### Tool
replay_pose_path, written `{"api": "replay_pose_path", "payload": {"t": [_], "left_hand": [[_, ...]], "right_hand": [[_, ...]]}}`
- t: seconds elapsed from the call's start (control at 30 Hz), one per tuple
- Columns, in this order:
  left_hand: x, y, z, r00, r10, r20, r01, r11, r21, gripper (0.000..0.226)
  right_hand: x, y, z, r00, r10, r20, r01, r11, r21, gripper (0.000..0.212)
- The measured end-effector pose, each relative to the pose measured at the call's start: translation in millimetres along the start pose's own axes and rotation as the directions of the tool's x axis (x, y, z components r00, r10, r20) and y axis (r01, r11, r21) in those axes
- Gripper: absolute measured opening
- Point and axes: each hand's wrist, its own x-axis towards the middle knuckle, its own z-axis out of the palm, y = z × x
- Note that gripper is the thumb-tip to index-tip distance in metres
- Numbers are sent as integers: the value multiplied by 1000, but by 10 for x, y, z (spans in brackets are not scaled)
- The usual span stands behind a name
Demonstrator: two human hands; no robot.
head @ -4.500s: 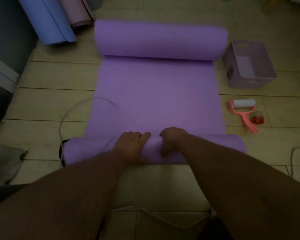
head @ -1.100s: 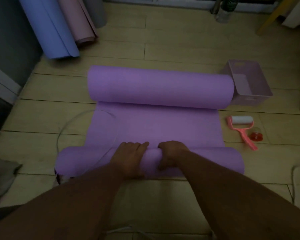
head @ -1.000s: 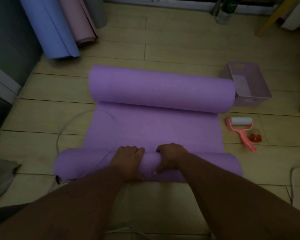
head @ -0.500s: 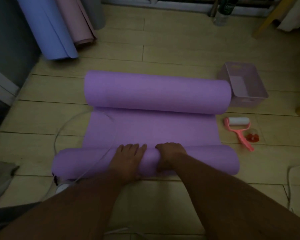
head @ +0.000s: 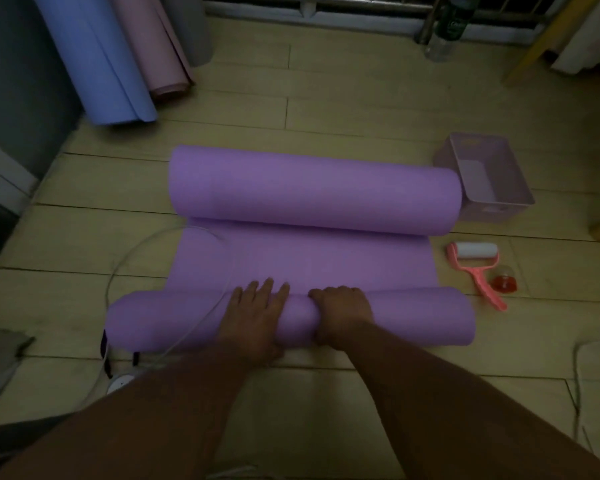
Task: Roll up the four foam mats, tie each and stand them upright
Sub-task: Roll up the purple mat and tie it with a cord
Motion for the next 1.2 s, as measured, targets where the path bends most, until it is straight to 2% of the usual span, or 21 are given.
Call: {"api": "replay_pose_path", "payload": {"t": [0.03,0.1,0.17,0.23,0.27,0.33,0.43,0.5,0.57,0.7,0.77,0.83,0.9,1.0,1.03,1.07,1.13,1.2], "left_hand": [[21,-13,37,999,13,-37,-13,1000,10,116],[58,-16,-13,1000,3,8,-3,1000,-23,100],[133,-8,-145,998,-18,56,22,997,-77,85],[243,-47,-272,993,-12,114,24,994,-107,77],[284,-53,-326,987,-7,158,24,994,-108,77],[299,-93,-302,984,12,180,6,995,-103,84],[143,-69,-81,996,77,-37,-79,996,-51,103],[62,-47,29,990,67,-124,-67,998,7,107],[88,-29,-23,997,61,-39,-60,998,23,97],[317,21,-421,979,12,202,-10,1000,-11,71],[400,35,-519,949,18,314,10,996,-87,75],[406,8,-493,922,21,386,36,990,-140,84],[325,-5,-403,936,22,351,30,989,-143,97],[95,-6,-194,995,103,7,-102,992,-68,115],[37,2,-128,989,121,-80,-123,992,-21,118],[11,9,-86,988,109,-111,-110,994,-5,116],[71,21,-159,999,31,29,-29,998,-47,102],[228,5,-305,989,0,146,11,997,-76,88]], "right_hand": [[27,19,-16,1000,-4,17,4,1000,19,68],[36,57,-9,1000,-24,17,24,999,42,79],[-46,70,53,999,-32,-11,32,999,14,99],[-133,52,121,999,-9,-37,8,1000,-30,113],[-146,43,141,999,4,-41,-5,999,-46,114],[-114,27,135,999,24,-37,-26,999,-47,103],[1,11,27,999,40,-19,-41,999,-17,73],[89,17,-71,997,21,78,-20,1000,-9,64],[117,43,-95,991,-11,130,10,1000,8,70],[-119,79,76,998,8,-64,-7,1000,28,99],[-208,50,147,995,10,-94,-12,1000,-23,106],[-188,23,173,996,19,-83,-22,999,-32,102],[-131,13,140,997,36,-73,-36,999,-5,87],[-4,16,-19,999,42,-22,-43,999,-28,69],[43,13,-81,999,41,18,-40,998,-40,67],[86,12,-124,998,37,54,-35,999,-42,69],[131,24,-142,996,18,86,-16,1000,-19,79],[89,39,-93,998,-15,59,14,1000,16,97]]}}
